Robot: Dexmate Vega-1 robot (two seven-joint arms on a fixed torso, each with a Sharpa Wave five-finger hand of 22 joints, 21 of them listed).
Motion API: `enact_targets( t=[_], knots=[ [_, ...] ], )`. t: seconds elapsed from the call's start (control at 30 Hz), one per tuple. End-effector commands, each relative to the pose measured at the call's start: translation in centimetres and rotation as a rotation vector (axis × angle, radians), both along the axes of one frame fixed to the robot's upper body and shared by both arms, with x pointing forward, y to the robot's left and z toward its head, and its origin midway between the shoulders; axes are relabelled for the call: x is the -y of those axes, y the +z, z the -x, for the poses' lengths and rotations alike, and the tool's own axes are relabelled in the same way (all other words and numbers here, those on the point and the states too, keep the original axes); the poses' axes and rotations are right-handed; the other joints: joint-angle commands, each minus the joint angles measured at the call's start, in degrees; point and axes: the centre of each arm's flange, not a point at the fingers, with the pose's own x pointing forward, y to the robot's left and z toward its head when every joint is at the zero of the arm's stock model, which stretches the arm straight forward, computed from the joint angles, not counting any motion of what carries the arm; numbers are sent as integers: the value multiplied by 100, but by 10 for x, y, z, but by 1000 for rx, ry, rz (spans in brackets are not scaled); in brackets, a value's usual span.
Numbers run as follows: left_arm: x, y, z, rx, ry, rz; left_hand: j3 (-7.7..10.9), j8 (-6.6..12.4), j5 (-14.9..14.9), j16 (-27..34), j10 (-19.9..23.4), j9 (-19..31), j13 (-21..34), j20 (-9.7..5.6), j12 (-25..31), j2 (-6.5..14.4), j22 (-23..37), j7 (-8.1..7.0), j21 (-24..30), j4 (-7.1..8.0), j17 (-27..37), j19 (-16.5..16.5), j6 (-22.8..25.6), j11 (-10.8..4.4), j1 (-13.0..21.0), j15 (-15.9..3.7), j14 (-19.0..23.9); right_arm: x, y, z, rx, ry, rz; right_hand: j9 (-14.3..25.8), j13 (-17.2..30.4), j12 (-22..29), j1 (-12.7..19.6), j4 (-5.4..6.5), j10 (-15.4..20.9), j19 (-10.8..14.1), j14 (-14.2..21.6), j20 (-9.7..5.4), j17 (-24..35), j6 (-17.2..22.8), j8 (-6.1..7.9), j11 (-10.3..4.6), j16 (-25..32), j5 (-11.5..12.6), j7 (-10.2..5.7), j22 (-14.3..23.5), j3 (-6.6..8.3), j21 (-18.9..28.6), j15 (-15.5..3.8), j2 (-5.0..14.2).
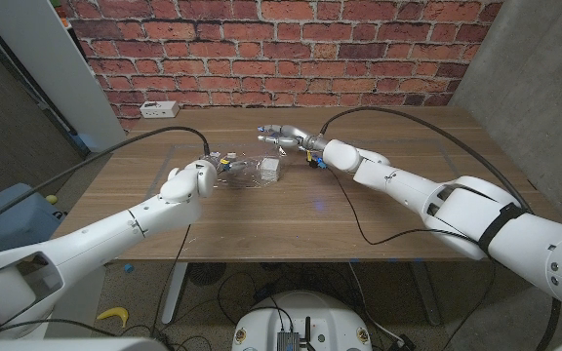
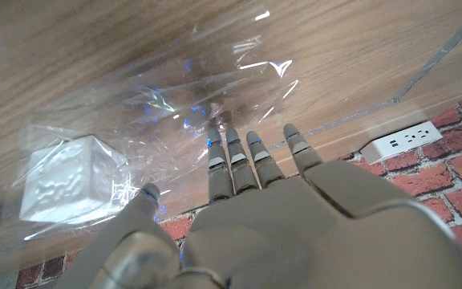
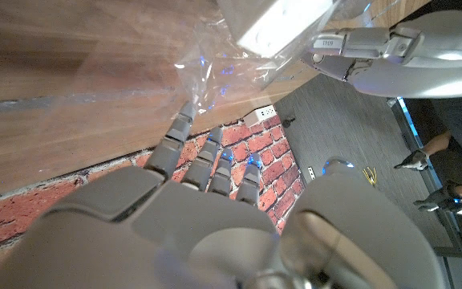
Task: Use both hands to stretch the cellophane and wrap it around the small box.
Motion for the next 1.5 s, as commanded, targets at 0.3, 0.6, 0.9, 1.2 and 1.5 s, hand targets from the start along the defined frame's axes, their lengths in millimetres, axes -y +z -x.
enact_targets(
  t=[0.3,0.6,0.9,1.2,1.5],
  knots=[
    [-8,5,28,418,-192,215,148,4,8,92,222,14,32,148,109,196,10,-187,92,-126,15,350,50,4,266,84,415,35,18,3,-21,46,-295,26,8,45,-83,8,108,-33,-13,20,26,107,61,12,-3,2,3,12,-64,-48,-43,-39],
    [-14,5,37,473,-292,355,264,-109,-62,18,-19,16,47,162,8,240,21,-360,103,-298,18,490,-348,-5,455,90,407,50,21,7,-20,53,-380,24,7,63,-97,4,168,-36,-13,30,25,181,82,17,-1,9,13,13,-79,-55,-37,-57],
    [-23,5,42,473,-411,548,317,-154,-109,-28,-193,15,57,168,-45,222,30,-472,90,-417,22,530,-718,19,553,118,344,62,24,12,-12,62,-456,22,6,74,-102,-4,214,-36,-6,31,23,227,91,31,3,17,23,14,-87,-59,-37,-68],
    [-35,4,39,399,-525,711,367,-139,-142,-94,-558,7,57,-326,-120,187,34,-491,133,-579,23,772,-1115,98,647,113,122,73,23,18,-16,58,-513,21,5,80,-103,-13,253,-42,-19,29,20,276,100,50,-1,25,19,15,-92,-66,-18,-74],
    [-47,1,37,313,-624,867,381,-145,-145,-121,-984,-5,42,-237,-176,180,31,-663,50,-666,21,679,-1469,65,669,155,-159,85,15,27,-19,41,-583,19,3,81,-104,-21,282,-44,-35,33,17,314,101,66,-6,33,33,16,-95,-71,13,-74]
  ],
)
